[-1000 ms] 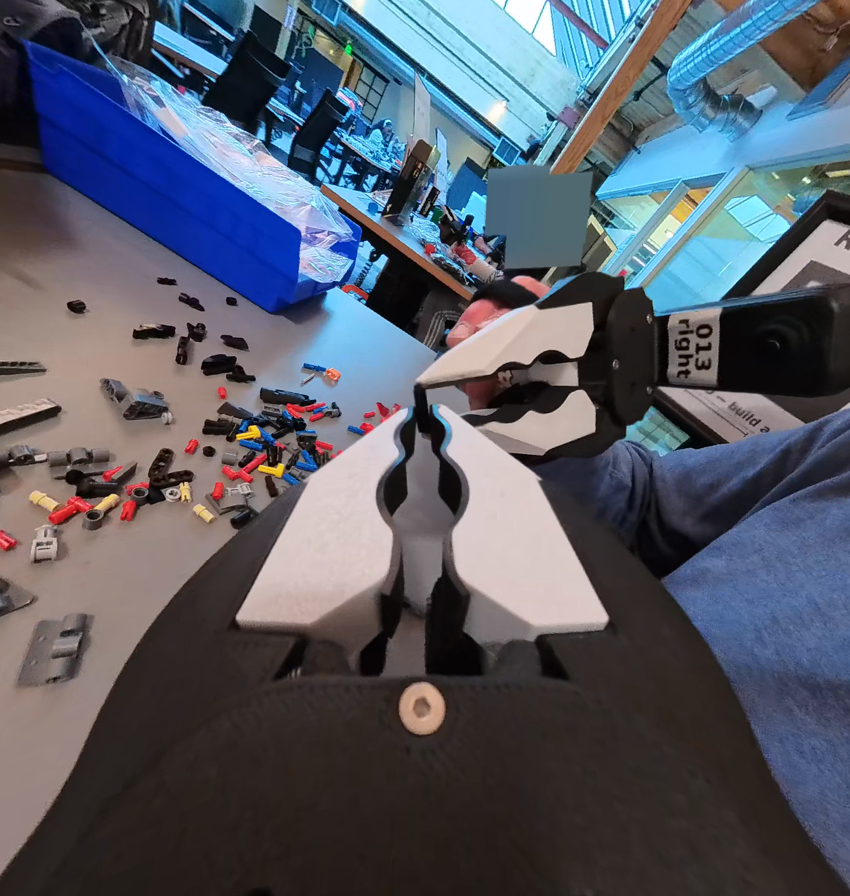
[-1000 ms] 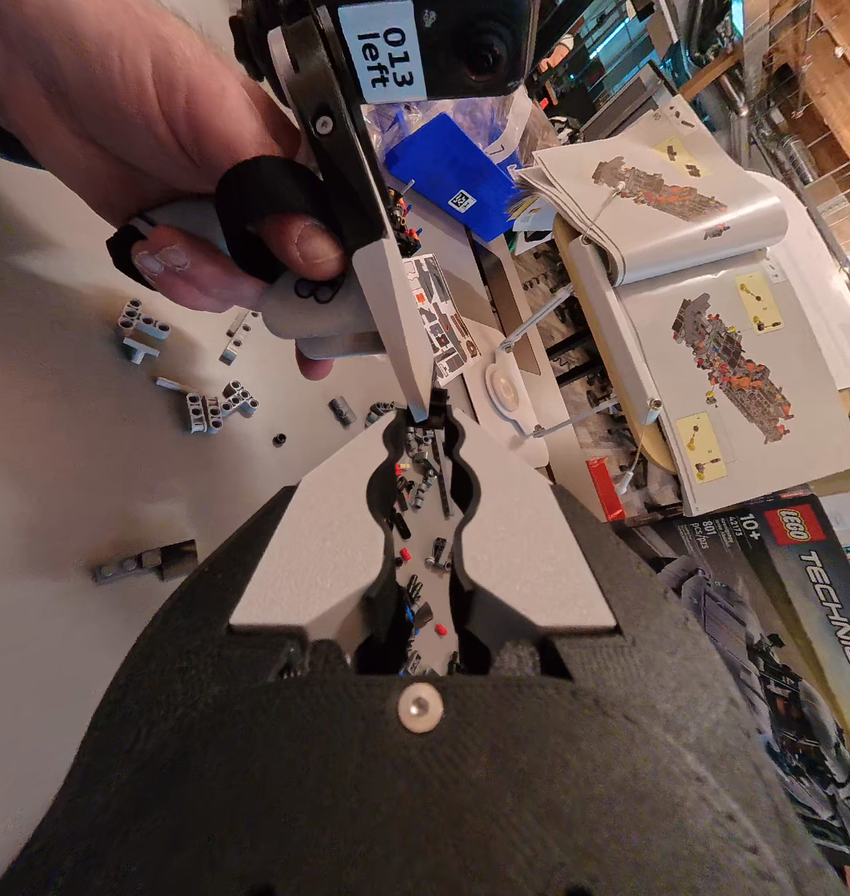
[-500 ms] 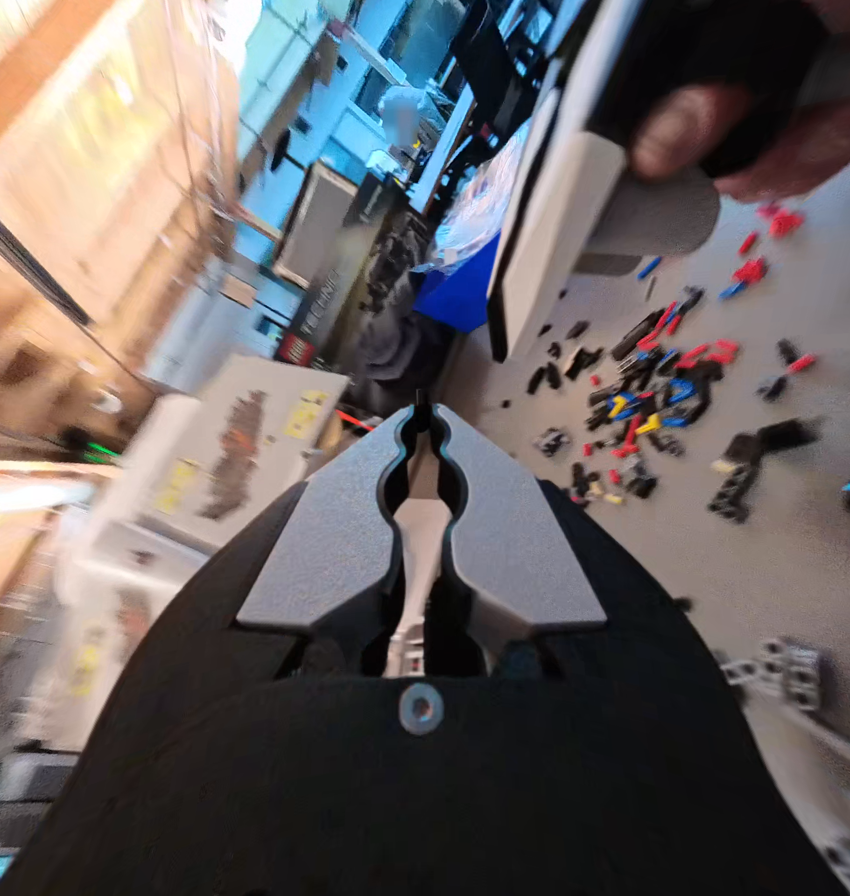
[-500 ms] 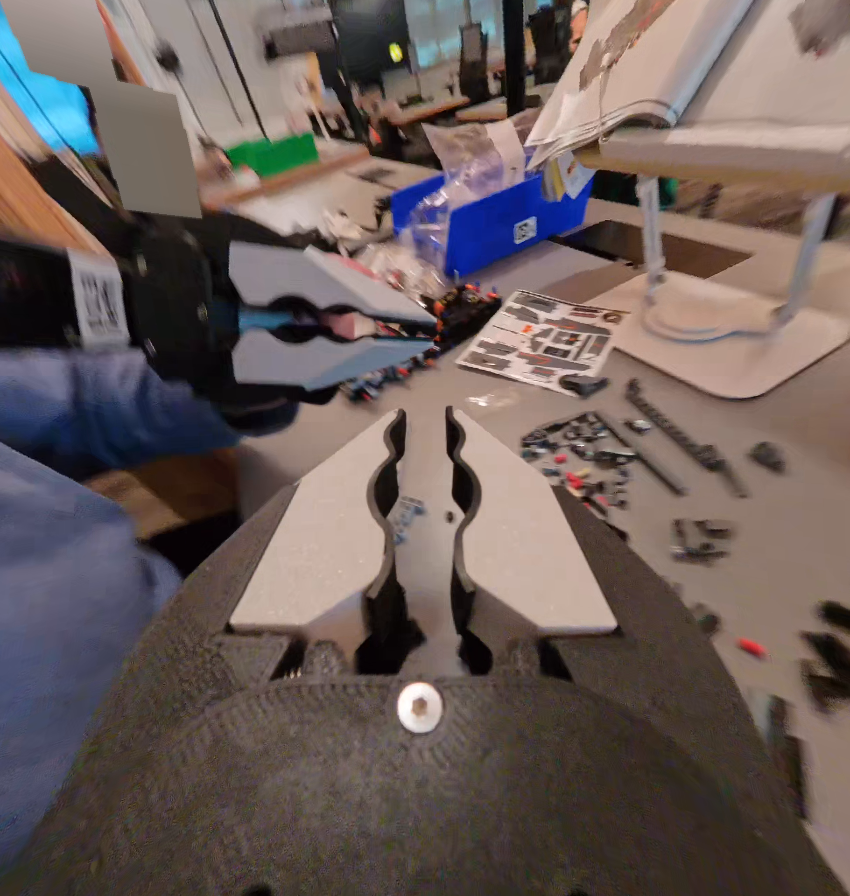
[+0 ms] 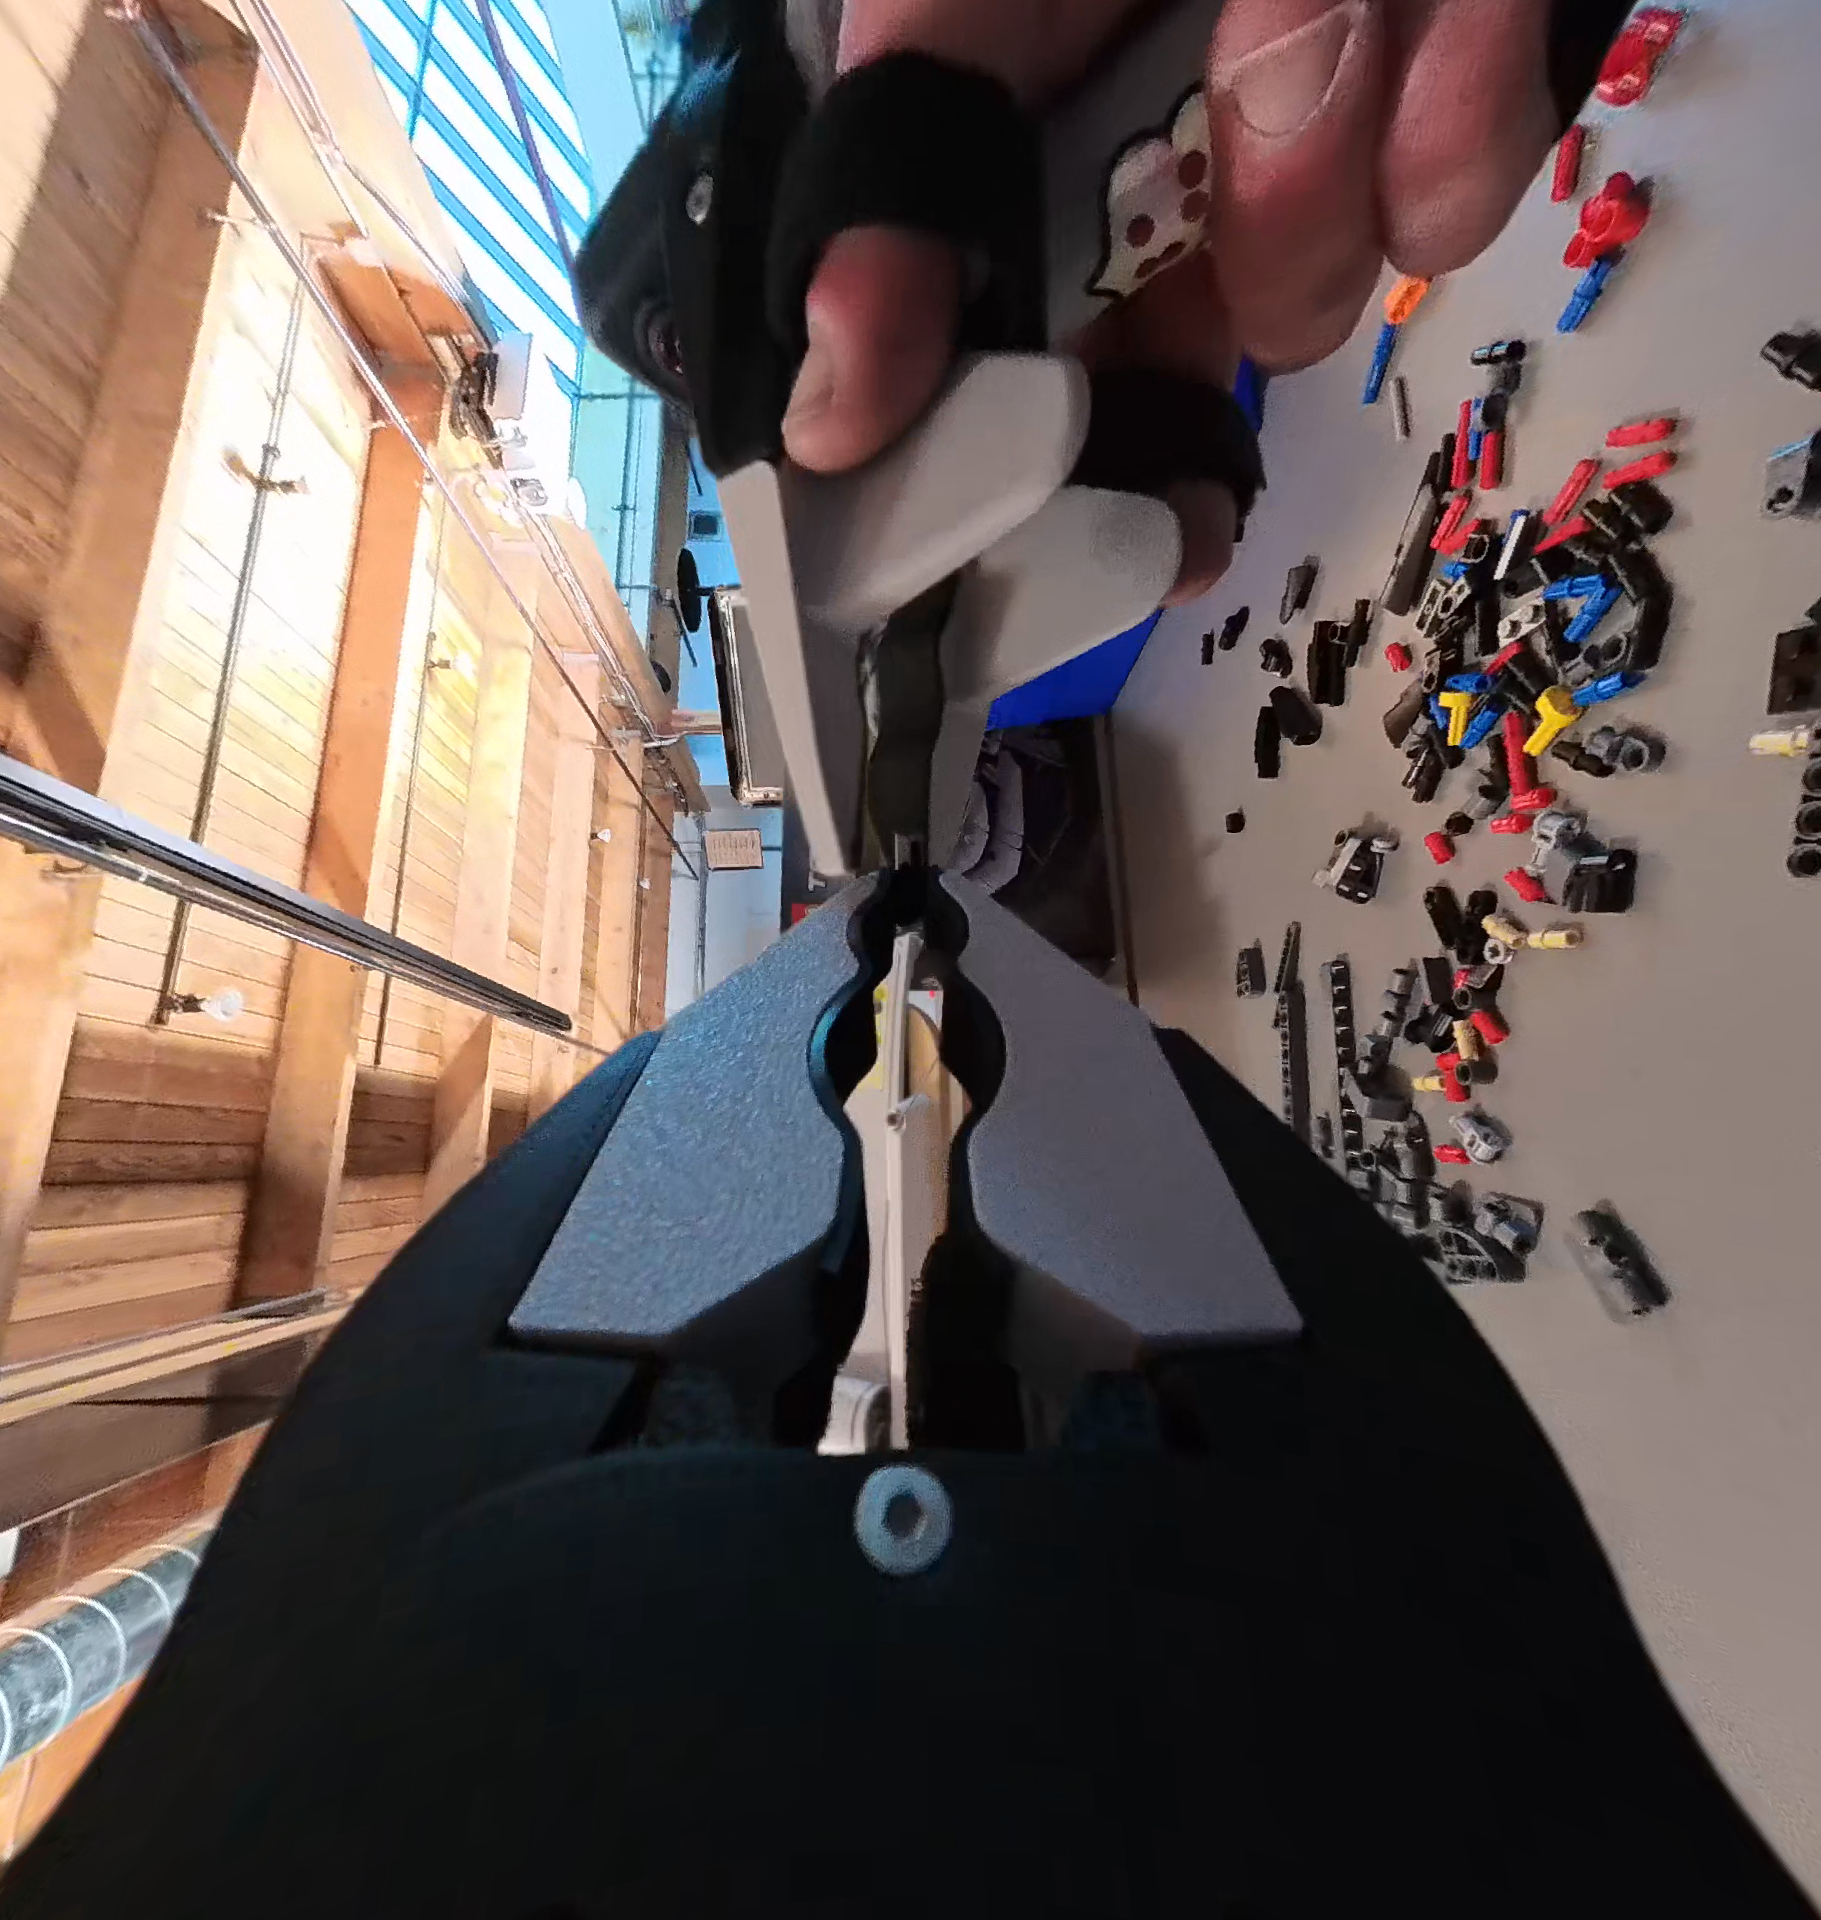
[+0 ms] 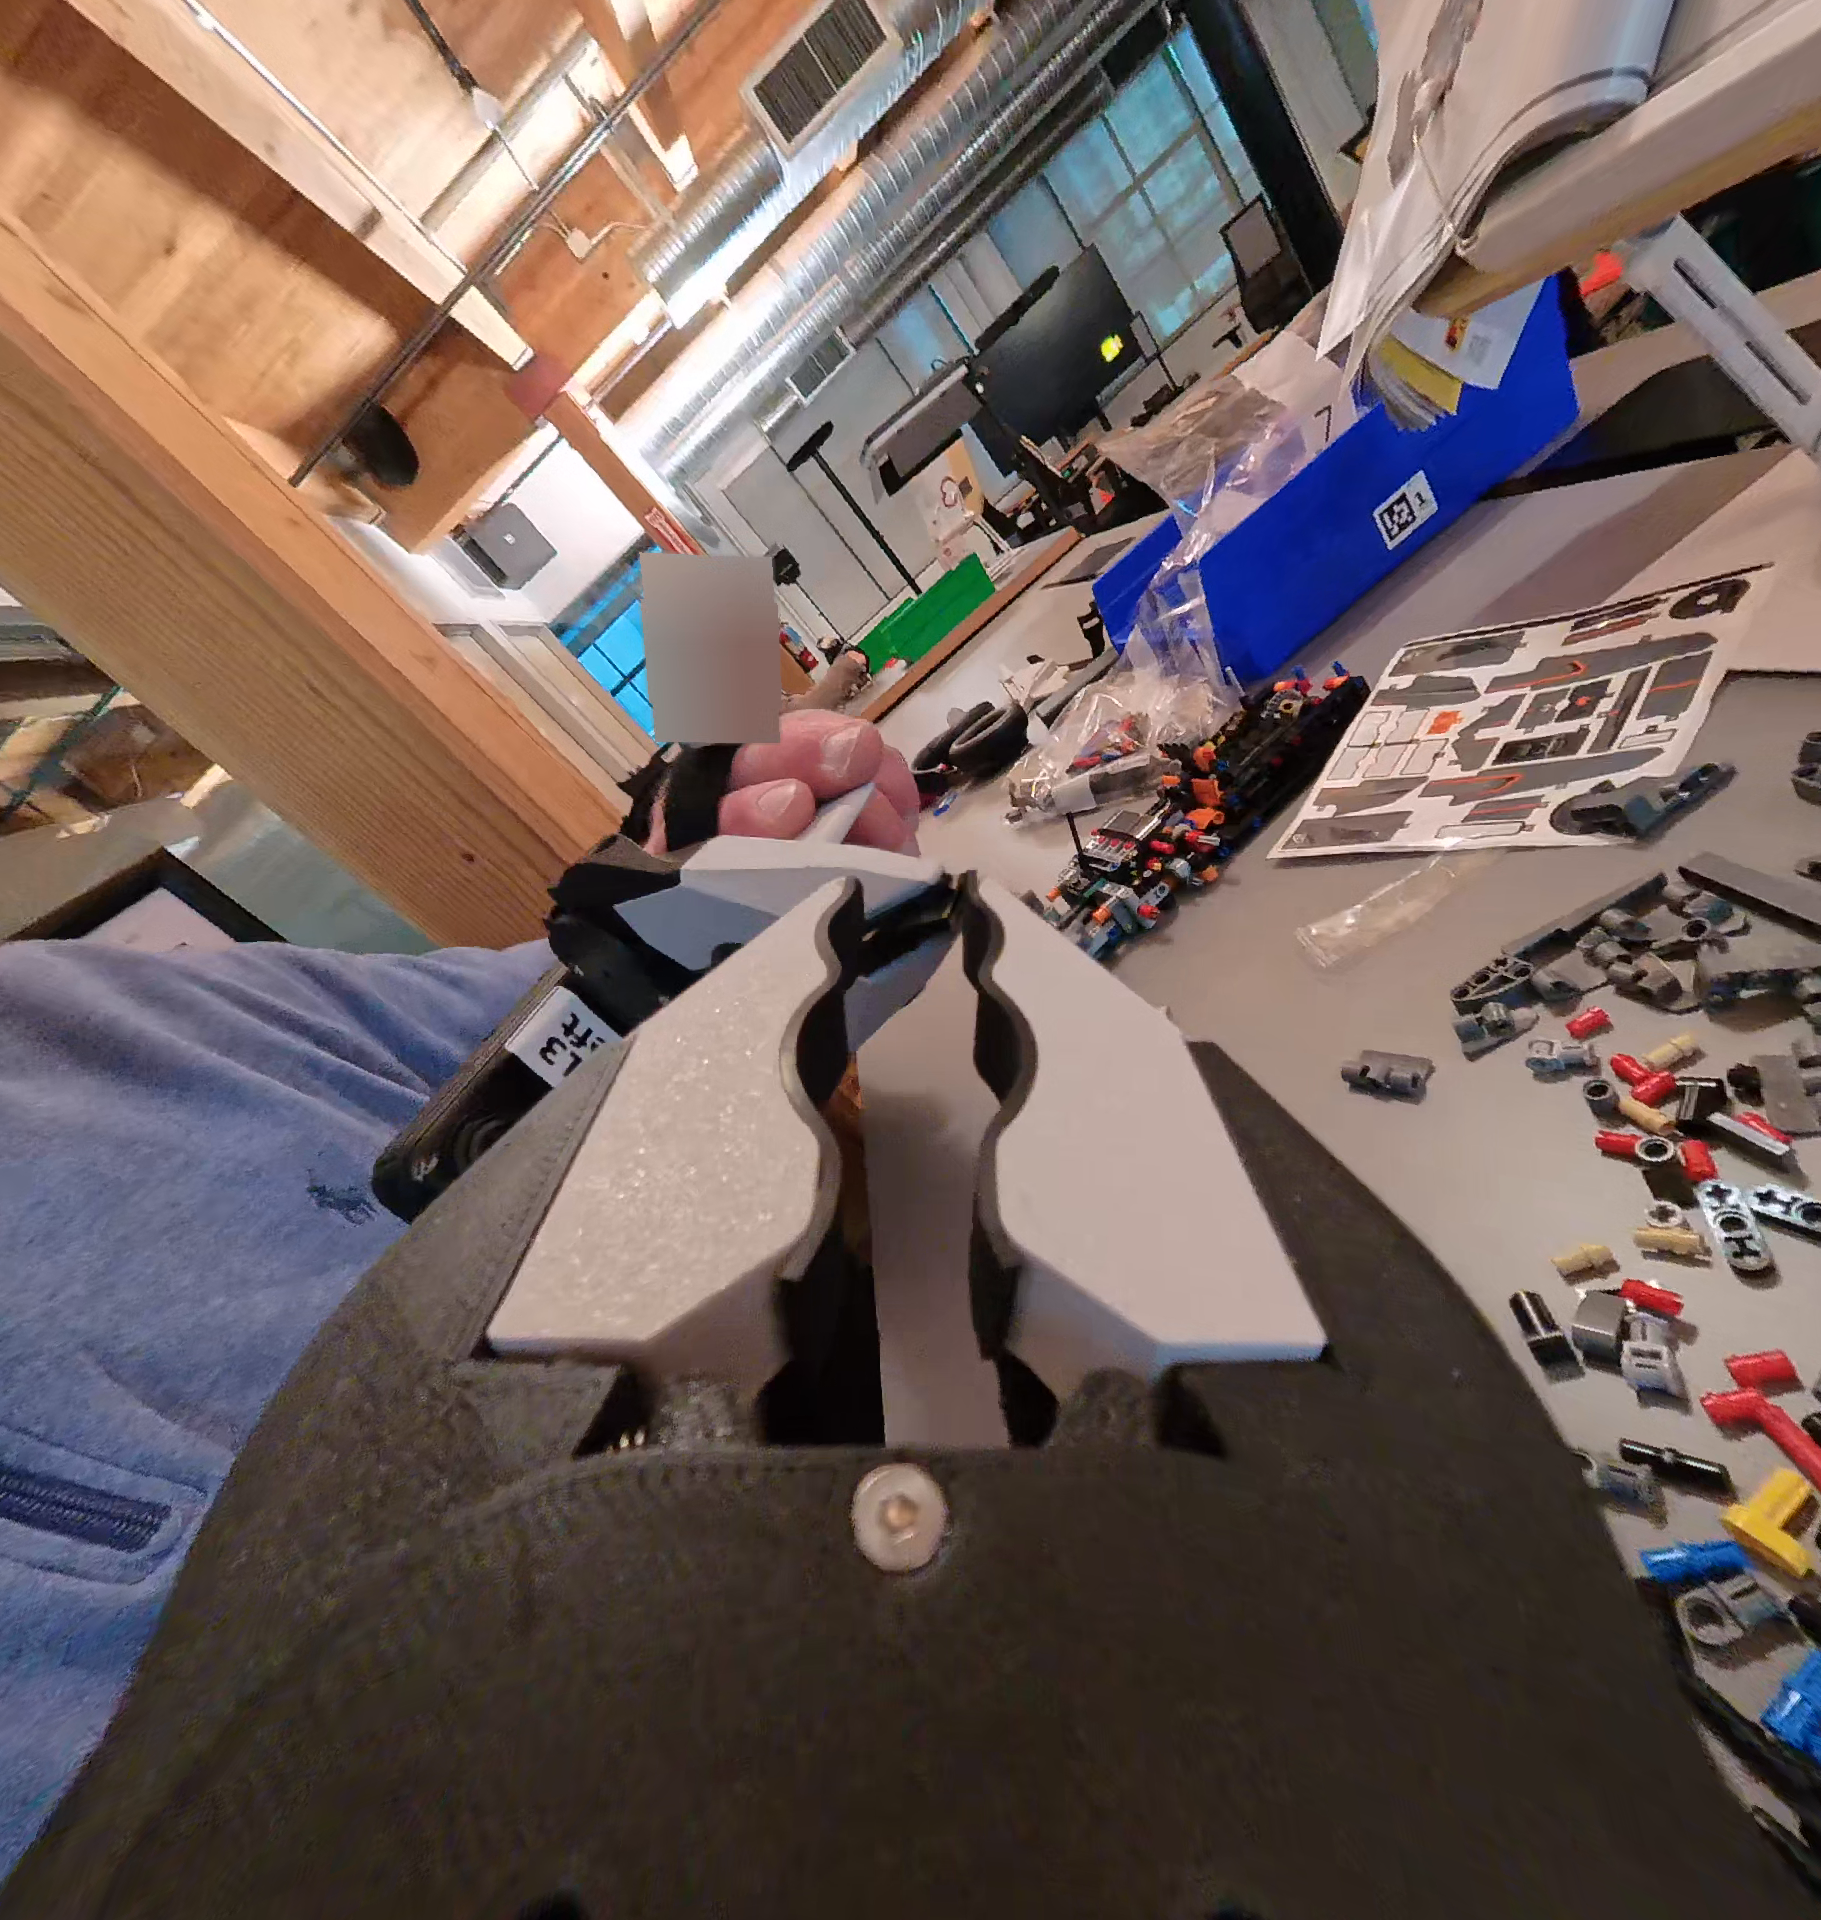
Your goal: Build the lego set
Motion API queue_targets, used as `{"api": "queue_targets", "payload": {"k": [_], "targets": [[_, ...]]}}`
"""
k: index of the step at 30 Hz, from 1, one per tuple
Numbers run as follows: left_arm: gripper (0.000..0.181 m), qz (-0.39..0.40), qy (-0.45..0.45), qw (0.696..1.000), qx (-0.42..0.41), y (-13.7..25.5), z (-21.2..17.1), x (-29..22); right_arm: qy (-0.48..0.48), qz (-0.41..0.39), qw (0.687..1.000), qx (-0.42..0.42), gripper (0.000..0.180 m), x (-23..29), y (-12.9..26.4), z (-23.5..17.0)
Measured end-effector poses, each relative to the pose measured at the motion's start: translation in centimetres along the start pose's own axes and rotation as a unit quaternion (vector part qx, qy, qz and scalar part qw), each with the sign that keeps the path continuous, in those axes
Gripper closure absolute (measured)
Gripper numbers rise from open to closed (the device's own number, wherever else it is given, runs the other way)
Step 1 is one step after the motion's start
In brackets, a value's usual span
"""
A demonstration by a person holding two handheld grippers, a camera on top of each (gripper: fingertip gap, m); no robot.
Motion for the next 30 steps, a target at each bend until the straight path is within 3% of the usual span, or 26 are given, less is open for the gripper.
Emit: {"api": "queue_targets", "payload": {"k": [5,17,30], "targets": [[0.179,0.008,-0.024,1.0,-0.014,0.0,-0.2,0.4,-0.02,0.006,1.0,-0.02,0.159,-0.5,0.6,-0.2],[0.178,0.012,-0.084,0.995,-0.053,-0.4,-0.1,0.7,-0.066,0.06,0.995,-0.045,0.172,-0.6,1.0,-0.4],[0.166,0.017,-0.057,0.997,-0.054,-1.0,-0.1,1.0,-0.036,0.095,0.99,-0.094,0.18,-1.0,1.6,-0.3]]}}
Point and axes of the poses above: each gripper's, where its closed fingertips meet, y back along the fingers, z out of its top, x = y × z across the jaws, the point moved 10 cm from there along y, back along the fingers, and after that the axes turned 14 degrees about z, right-handed, at the moved point
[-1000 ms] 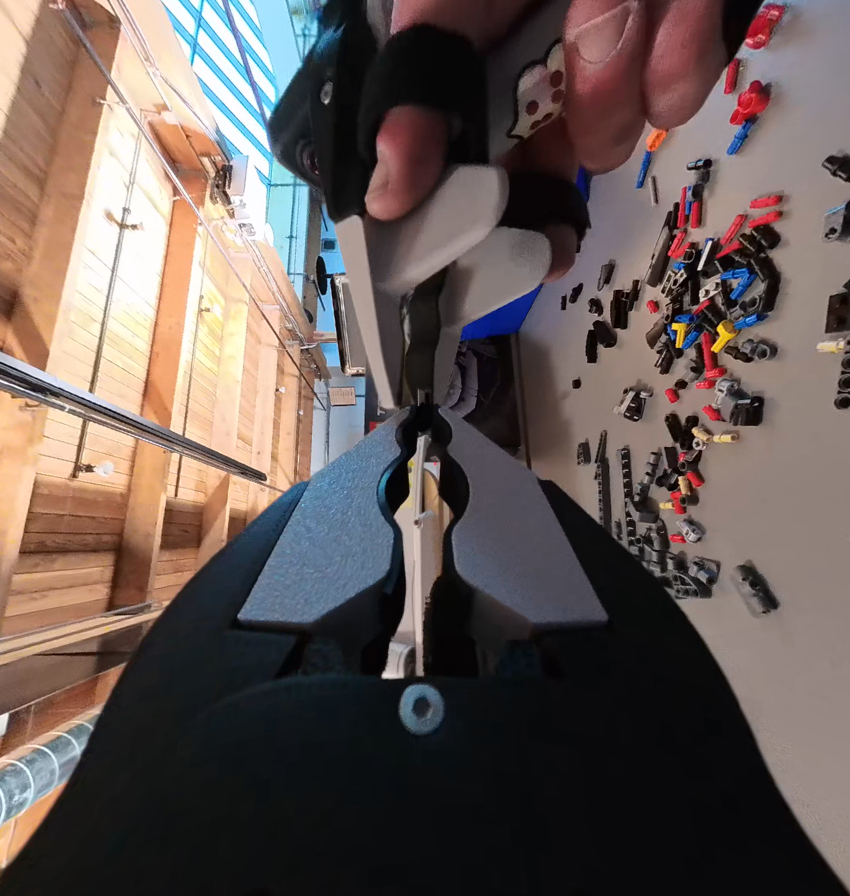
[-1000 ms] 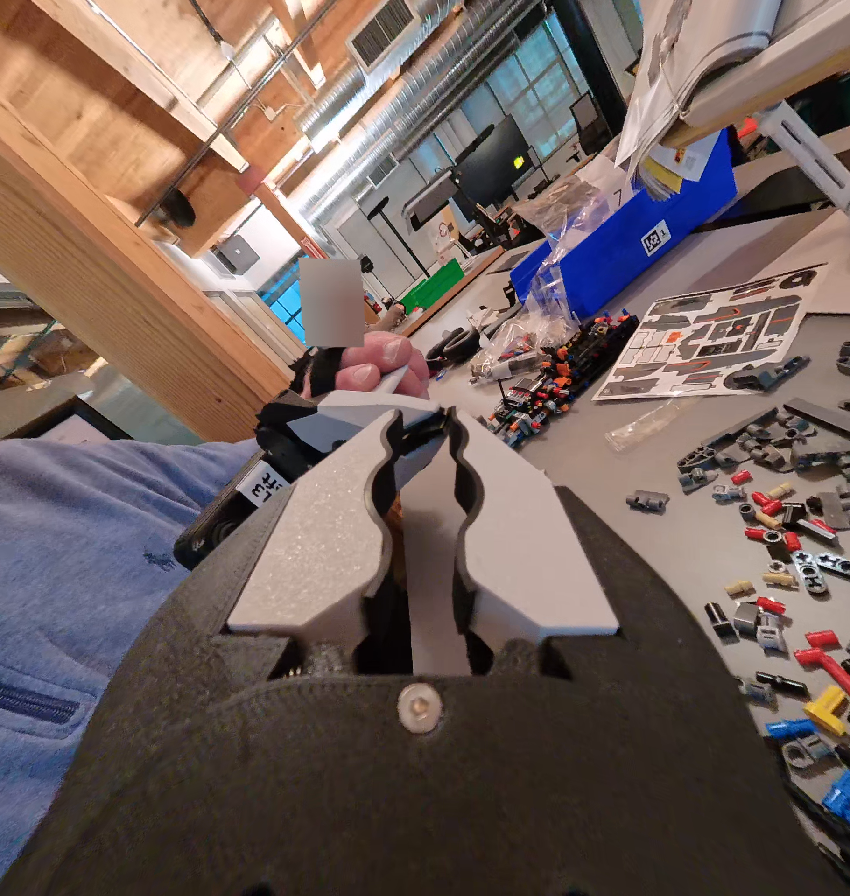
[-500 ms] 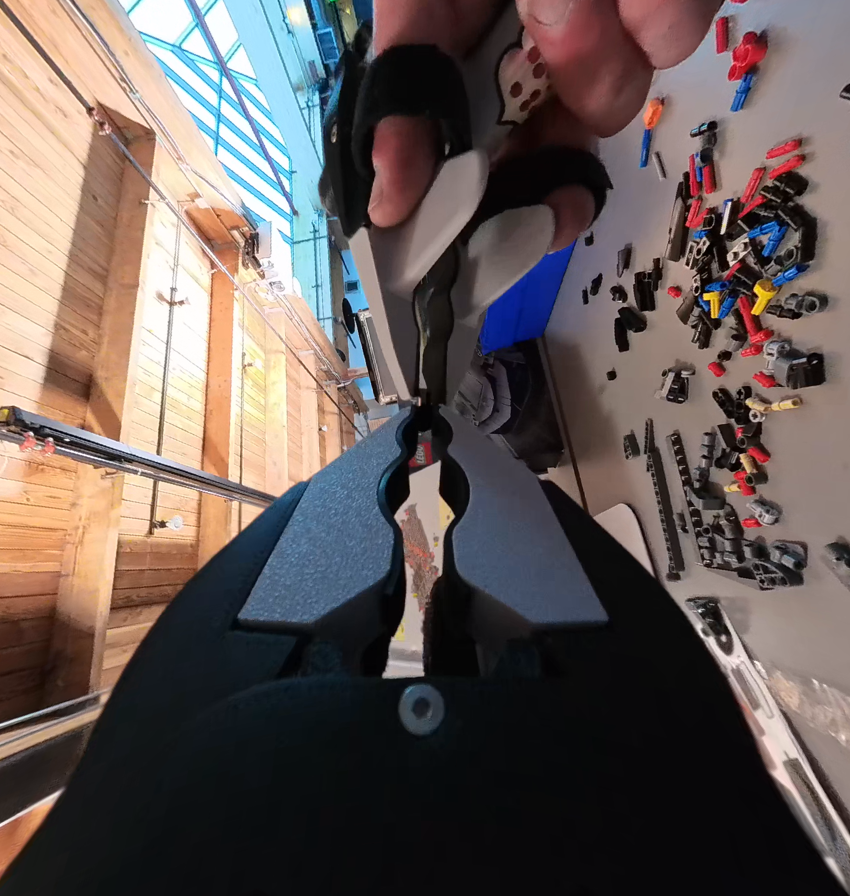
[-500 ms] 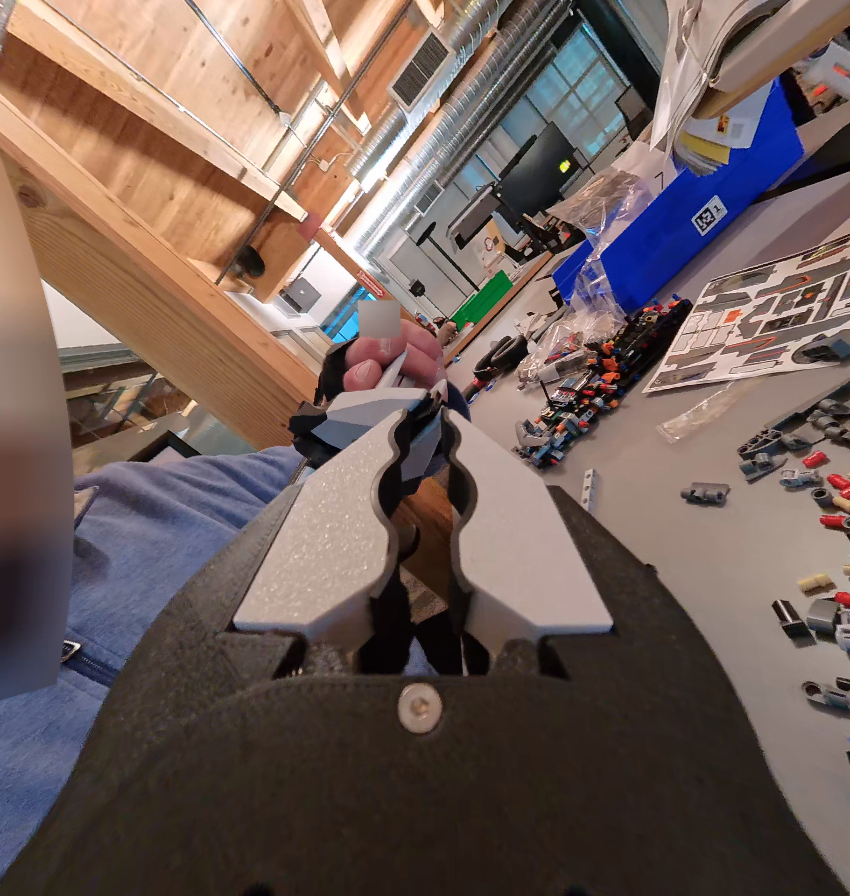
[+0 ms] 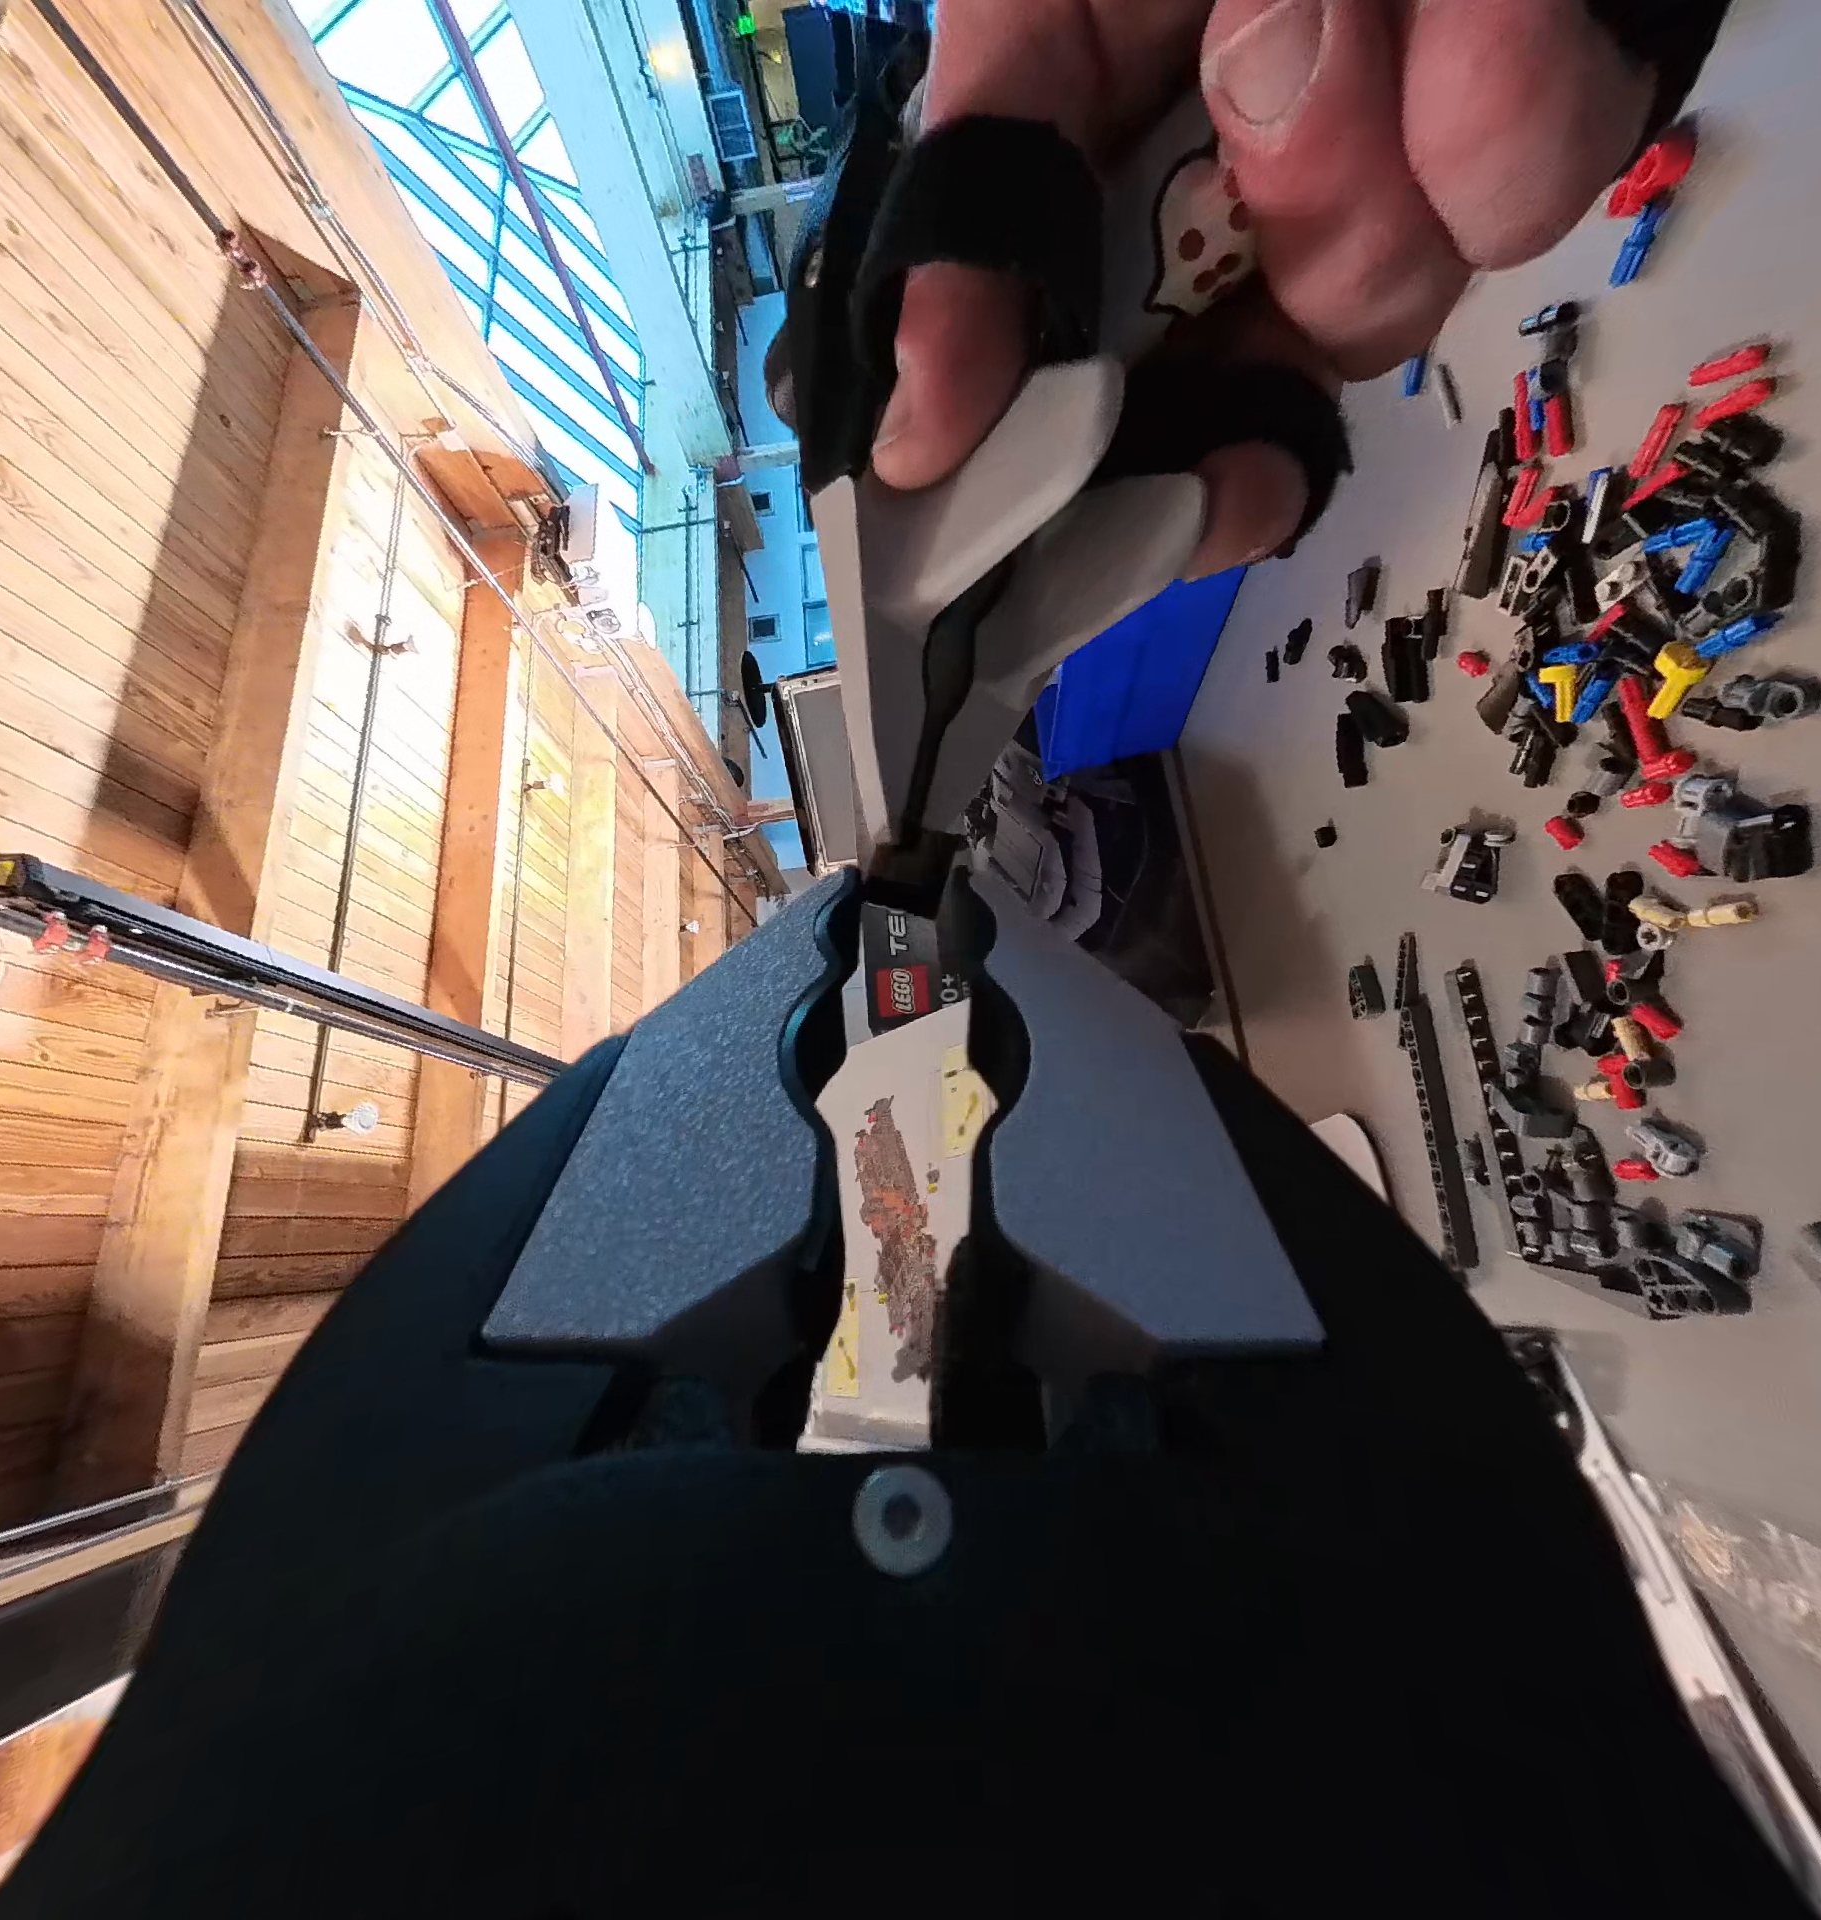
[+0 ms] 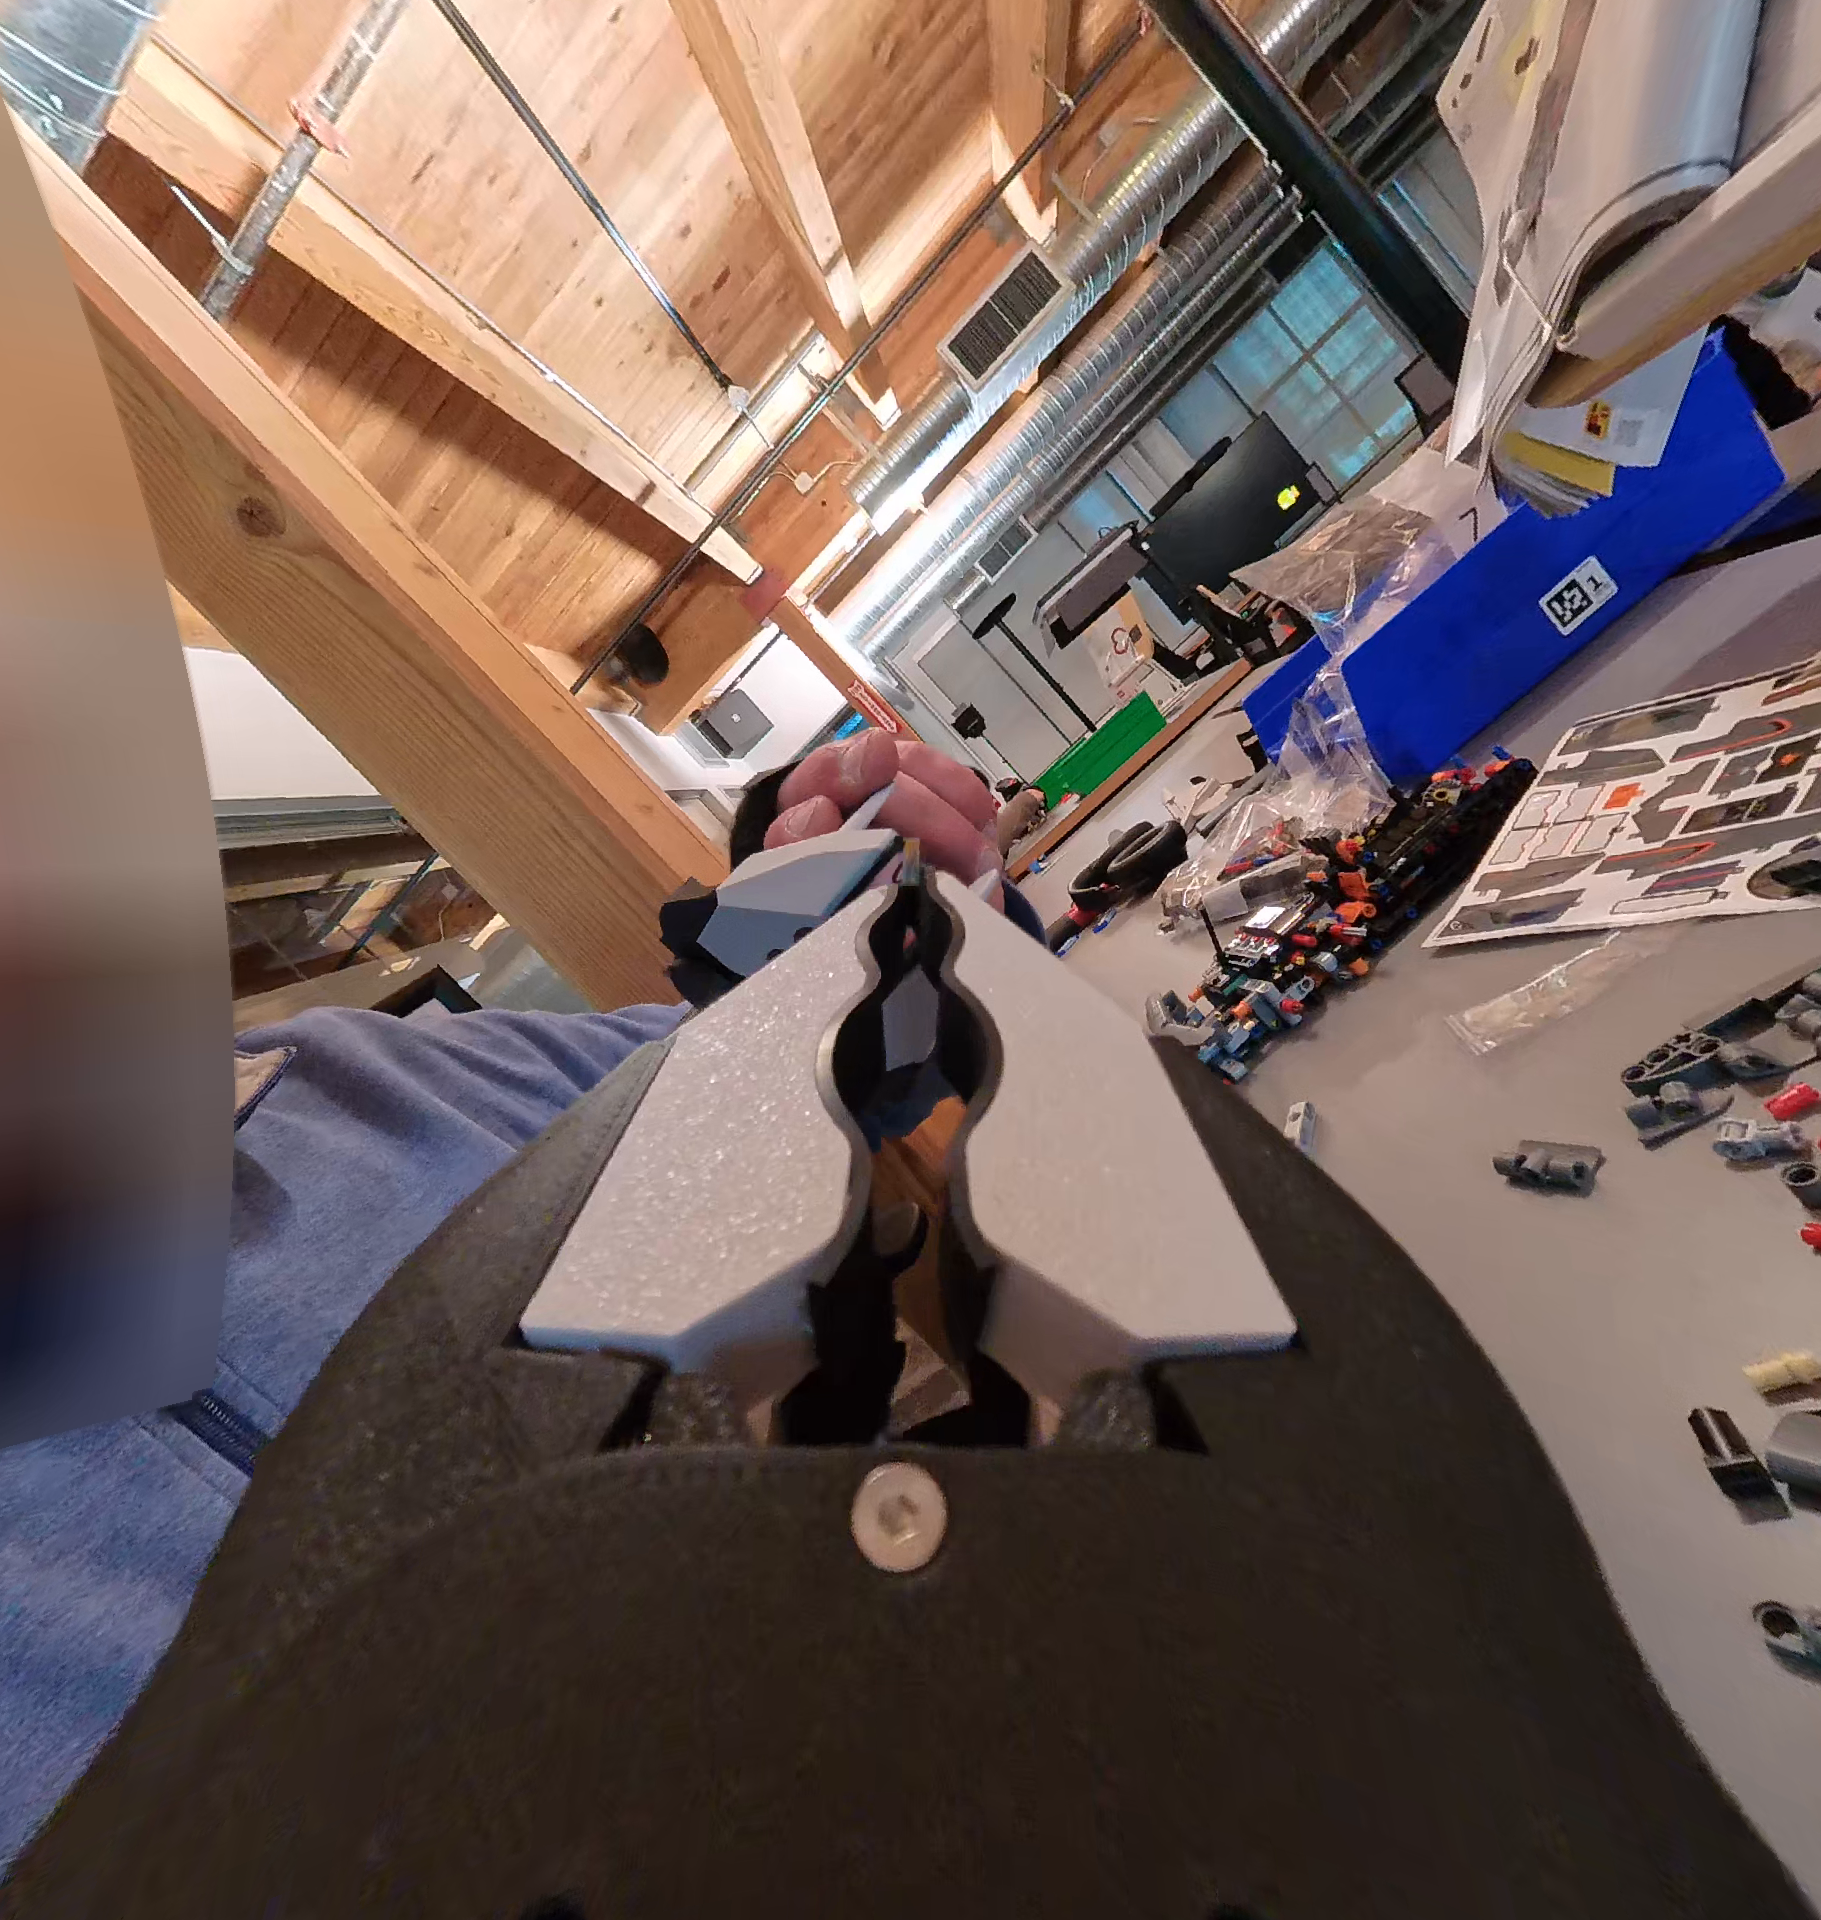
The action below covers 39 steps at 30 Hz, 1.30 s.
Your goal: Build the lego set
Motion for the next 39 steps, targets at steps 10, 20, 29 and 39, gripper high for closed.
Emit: {"api": "queue_targets", "payload": {"k": [10,20,29,39], "targets": [[0.163,-0.093,0.228,0.968,0.054,0.3,-1.2,2.1,0.15,-0.1,0.975,0.13,0.18,2.0,0.6,1.2],[0.165,-0.226,0.381,0.896,0.038,-1.6,-1.4,2.3,0.334,-0.203,0.855,0.34,0.18,4.8,-1.4,1.2],[0.177,-0.259,0.379,0.887,0.04,-2.0,-0.9,1.2,0.364,-0.208,0.816,0.397,0.18,5.0,-2.1,0.6],[0.179,-0.248,0.645,0.719,0.076,-3.0,-3.9,1.8,0.52,-0.327,0.686,0.39,0.151,5.9,-2.9,0.0]]}}
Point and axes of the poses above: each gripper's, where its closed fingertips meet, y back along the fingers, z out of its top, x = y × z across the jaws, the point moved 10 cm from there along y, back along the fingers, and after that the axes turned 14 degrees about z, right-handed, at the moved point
